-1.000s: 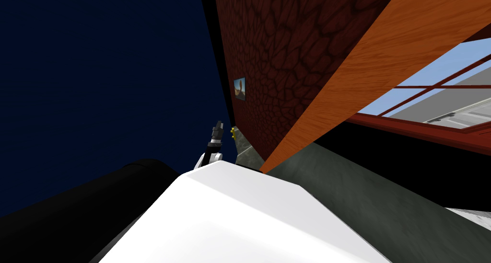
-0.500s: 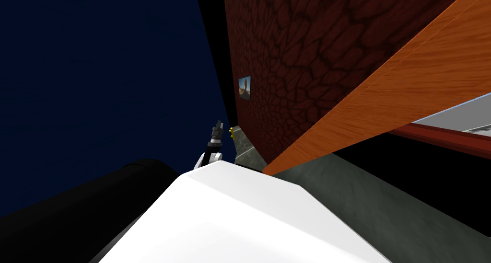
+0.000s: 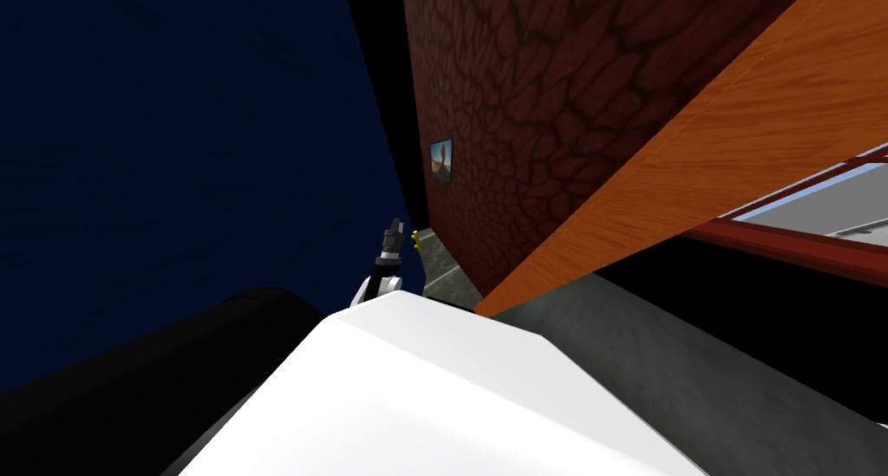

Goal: Push the door open

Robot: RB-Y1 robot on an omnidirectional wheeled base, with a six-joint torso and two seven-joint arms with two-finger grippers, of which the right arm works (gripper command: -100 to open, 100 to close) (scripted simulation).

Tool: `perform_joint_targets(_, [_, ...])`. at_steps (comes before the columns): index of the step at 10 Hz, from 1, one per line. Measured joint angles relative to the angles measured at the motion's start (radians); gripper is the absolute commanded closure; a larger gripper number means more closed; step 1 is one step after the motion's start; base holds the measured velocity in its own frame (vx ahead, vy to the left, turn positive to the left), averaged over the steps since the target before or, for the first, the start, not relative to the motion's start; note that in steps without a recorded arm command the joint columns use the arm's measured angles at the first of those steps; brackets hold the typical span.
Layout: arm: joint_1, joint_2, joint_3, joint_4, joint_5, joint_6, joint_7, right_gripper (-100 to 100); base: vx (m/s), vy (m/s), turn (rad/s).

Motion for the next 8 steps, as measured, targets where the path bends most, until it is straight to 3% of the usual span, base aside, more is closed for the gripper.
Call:
perform_joint_targets(1, [0.0, 0.0, 0.0, 0.0, 0.0, 0.0, 0.0, -100, 0.007, 0.007, 0.025])
perform_joint_targets(4, [0.013, 0.002, 0.009, 0.008, -0.003, 0.01, -0.021, -100, 0.053, 0.052, 0.175])
perform_joint_targets(8, [0.024, 0.0, 0.015, 0.012, -0.009, 0.018, -0.034, -100, 0.012, 0.011, 0.032])
